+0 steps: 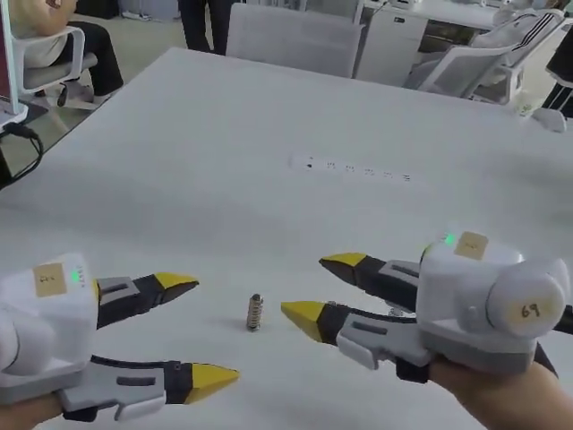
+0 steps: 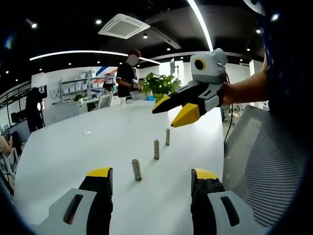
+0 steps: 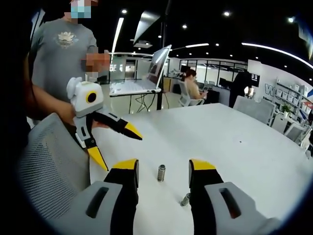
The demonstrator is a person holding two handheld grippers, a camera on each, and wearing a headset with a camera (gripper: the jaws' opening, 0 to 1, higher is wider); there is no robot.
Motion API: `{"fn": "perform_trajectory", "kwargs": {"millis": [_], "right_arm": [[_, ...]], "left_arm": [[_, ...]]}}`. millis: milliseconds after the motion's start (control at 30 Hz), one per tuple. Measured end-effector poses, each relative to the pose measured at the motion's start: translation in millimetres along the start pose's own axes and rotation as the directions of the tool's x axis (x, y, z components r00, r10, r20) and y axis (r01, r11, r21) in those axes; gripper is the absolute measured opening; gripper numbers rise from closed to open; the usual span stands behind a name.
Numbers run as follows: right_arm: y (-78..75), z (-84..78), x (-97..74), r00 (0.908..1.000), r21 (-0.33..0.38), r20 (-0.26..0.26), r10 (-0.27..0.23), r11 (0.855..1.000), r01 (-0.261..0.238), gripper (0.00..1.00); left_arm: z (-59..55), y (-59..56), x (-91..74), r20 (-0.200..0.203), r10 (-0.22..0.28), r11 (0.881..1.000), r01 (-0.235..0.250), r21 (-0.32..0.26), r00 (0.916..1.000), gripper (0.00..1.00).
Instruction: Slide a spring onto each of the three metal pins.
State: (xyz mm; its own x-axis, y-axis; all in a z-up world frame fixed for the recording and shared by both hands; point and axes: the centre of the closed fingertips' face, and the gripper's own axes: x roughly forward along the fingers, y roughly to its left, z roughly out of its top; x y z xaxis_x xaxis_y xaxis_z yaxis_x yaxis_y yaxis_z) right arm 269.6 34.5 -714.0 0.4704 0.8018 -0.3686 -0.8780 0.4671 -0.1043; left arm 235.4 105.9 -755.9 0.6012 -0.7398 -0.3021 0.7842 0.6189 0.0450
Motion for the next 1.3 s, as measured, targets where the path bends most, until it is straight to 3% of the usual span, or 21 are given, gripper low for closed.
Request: {"fn": "perform_trajectory", "kwargs": {"millis": [367, 567, 900, 1300], "right_arm": [[-30.2, -7.2, -34.5, 0.9966, 0.016, 0.015, -0.08, 0.997, 0.08, 0.45], [-48.6, -21.0, -55.5, 0.9907, 0.039, 0.012, -0.136, 0.99, 0.135, 0.49], [-71.4, -51.8, -87.4, 0.9827, 0.075, 0.0, -0.185, 0.98, 0.184, 0.55], [-63.0, -92.1, -93.3, 0.9861, 0.113, -0.028, -0.164, 0.98, 0.166, 0.65]], "left_arm": [[7.9, 0.8, 4.3, 0.0, 0.0, 1.0, 0.0, 0.012, 1.0, 0.61], [7.2, 0.3, 5.1, -0.011, 0.0, 1.0, 0.001, 0.017, 0.9999, 0.62], [9.3, -0.9, 6.6, -0.02, 0.003, 1.0, -0.003, 0.019, 0.9998, 0.62], [-3.0, 0.7, 9.5, -0.042, 0.011, 1.0, -0.012, -0.015, 0.9991, 0.62]]}}
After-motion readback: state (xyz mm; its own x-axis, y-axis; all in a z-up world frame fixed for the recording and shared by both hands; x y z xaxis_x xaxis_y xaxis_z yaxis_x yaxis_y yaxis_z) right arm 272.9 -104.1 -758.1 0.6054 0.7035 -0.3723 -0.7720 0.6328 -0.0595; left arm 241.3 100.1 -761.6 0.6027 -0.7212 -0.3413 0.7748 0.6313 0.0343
